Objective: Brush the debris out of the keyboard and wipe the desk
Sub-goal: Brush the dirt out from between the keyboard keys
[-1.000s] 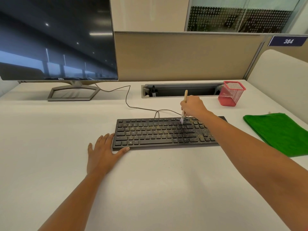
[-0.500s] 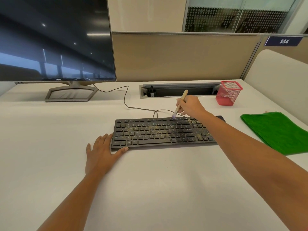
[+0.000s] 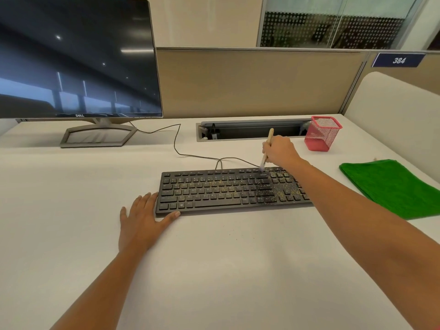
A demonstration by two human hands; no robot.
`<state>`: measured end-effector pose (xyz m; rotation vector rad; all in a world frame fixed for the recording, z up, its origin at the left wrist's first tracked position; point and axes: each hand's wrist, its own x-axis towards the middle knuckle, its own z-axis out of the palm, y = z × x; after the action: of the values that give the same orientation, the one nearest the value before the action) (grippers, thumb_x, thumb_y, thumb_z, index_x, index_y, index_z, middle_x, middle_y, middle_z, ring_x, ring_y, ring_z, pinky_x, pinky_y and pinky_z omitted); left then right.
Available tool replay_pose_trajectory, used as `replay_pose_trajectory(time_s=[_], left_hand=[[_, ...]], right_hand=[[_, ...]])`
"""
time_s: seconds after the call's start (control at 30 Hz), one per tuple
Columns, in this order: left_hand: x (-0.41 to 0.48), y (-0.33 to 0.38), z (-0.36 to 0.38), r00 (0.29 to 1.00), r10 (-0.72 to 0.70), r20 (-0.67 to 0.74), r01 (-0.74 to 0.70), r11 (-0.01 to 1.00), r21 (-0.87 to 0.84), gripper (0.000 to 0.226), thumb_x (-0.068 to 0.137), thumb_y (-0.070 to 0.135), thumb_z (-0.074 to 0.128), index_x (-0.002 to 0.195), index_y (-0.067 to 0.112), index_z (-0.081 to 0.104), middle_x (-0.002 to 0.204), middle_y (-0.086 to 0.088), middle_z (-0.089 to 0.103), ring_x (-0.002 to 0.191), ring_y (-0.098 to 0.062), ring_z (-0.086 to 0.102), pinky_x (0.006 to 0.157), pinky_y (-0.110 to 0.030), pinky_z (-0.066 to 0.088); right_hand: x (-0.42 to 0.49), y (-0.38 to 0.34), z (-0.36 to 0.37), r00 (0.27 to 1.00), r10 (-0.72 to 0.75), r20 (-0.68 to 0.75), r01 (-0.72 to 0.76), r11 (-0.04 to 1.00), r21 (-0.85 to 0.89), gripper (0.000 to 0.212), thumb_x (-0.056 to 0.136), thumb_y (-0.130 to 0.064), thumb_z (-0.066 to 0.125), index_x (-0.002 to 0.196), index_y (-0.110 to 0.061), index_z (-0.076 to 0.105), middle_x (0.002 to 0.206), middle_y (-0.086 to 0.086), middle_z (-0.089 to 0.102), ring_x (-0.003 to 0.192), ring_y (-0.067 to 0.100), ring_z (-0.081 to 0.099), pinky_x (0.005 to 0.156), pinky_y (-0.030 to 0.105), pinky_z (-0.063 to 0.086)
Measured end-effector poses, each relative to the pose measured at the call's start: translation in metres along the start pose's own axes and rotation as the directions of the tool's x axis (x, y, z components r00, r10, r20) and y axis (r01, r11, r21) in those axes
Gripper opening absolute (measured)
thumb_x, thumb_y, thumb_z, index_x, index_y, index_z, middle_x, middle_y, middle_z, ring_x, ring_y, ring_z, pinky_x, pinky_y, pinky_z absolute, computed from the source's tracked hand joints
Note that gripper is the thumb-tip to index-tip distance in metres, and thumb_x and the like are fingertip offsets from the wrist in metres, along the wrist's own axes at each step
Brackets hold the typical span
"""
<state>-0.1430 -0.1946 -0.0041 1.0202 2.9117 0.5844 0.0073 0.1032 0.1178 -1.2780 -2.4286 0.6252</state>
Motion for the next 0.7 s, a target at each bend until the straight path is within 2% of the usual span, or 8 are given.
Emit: replay_pose_trajectory(time_s=[0.1,0.17,0.3,0.37,0.43,0.5,0.63,0.7], left_hand=[[-0.0001,0.0013,-0.0013,1.0,-0.004,0.002,0.004,1.0,-0.001,0.094,0.069,0.08,0.026,0.146,0.027,0.029,0.154,0.004,0.027,0.144,-0.013,0.014,0.117,-0.046,0.005],[0.0001,0.0009,-0.0013,1.0,-0.007,0.002,0.007,1.0,0.0,0.094,0.069,0.08,0.026,0.146,0.027,0.029,0.154,0.005,0.027,0.144,-0.013,0.014,0.117,-0.046,0.005],[-0.0003,0.0009,-0.0009,1.0,0.001,-0.012,-0.001,1.0,-0.006,0.097,0.068,0.086,0.024,0.145,0.028,0.03,0.153,0.005,0.029,0.144,-0.013,0.016,0.116,-0.046,0.006],[-0.0008,0.0019,-0.0013,1.0,0.003,-0.011,-0.003,1.0,-0.007,0.101,0.063,0.087,0.019,0.145,0.028,0.03,0.153,0.005,0.029,0.144,-0.013,0.016,0.116,-0.046,0.006],[-0.001,0.0027,-0.0025,1.0,-0.002,0.0,0.002,1.0,-0.006,0.099,0.069,0.09,0.023,0.146,0.028,0.029,0.154,0.005,0.028,0.144,-0.013,0.015,0.116,-0.045,0.006],[-0.0016,0.0033,-0.0037,1.0,-0.006,0.003,0.006,1.0,-0.006,0.092,0.072,0.082,0.028,0.146,0.027,0.029,0.154,0.005,0.027,0.144,-0.013,0.014,0.117,-0.045,0.005],[-0.0017,0.0032,-0.0038,1.0,-0.003,-0.008,0.003,1.0,-0.015,0.085,0.075,0.075,0.034,0.145,0.027,0.03,0.153,0.004,0.028,0.144,-0.013,0.015,0.117,-0.046,0.005],[-0.0015,0.0026,-0.0033,1.0,-0.003,-0.008,0.003,1.0,-0.015,0.084,0.077,0.075,0.036,0.146,0.027,0.029,0.154,0.004,0.028,0.144,-0.013,0.015,0.117,-0.045,0.005]], right_hand=[[0.0002,-0.0003,0.0019,0.997,0.007,0.083,-0.024,0.976,0.216,0.033,0.098,-0.023,0.045,0.105,0.003,0.064,0.103,0.017,0.067,0.09,0.028,0.068,0.084,0.032,0.054],[-0.0006,0.0006,0.0029,0.995,0.002,0.104,-0.021,0.982,0.187,0.032,0.098,-0.023,0.045,0.105,0.002,0.064,0.104,0.018,0.066,0.086,0.025,0.066,0.084,0.033,0.053],[-0.0016,0.0024,-0.0012,0.999,0.028,0.041,-0.027,0.999,-0.041,0.034,0.099,-0.023,0.042,0.109,0.003,0.061,0.104,0.016,0.065,0.079,0.025,0.059,0.054,0.022,0.041],[-0.0004,0.0026,-0.0031,1.0,0.014,0.017,-0.013,0.998,-0.06,0.036,0.1,-0.024,0.04,0.109,0.004,0.061,0.098,0.016,0.064,0.076,0.023,0.056,0.049,0.021,0.035],[0.0018,0.0021,-0.0024,1.0,-0.002,0.027,0.001,0.999,0.053,0.037,0.099,-0.024,0.041,0.107,0.005,0.063,0.098,0.017,0.066,0.083,0.028,0.065,0.065,0.027,0.051],[0.0012,0.002,-0.0009,0.998,0.004,0.055,-0.014,0.982,0.19,0.035,0.099,-0.025,0.044,0.107,0.002,0.064,0.103,0.019,0.067,0.092,0.029,0.067,0.082,0.032,0.053],[-0.0004,0.0056,0.0025,0.993,0.009,0.116,-0.026,0.989,0.145,0.033,0.098,-0.025,0.046,0.108,0.002,0.063,0.107,0.019,0.065,0.094,0.029,0.066,0.085,0.034,0.052],[0.0001,0.0068,0.0008,0.995,0.027,0.096,-0.032,0.998,0.046,0.035,0.098,-0.024,0.045,0.11,0.004,0.062,0.105,0.018,0.065,0.091,0.029,0.065,0.076,0.031,0.051]])
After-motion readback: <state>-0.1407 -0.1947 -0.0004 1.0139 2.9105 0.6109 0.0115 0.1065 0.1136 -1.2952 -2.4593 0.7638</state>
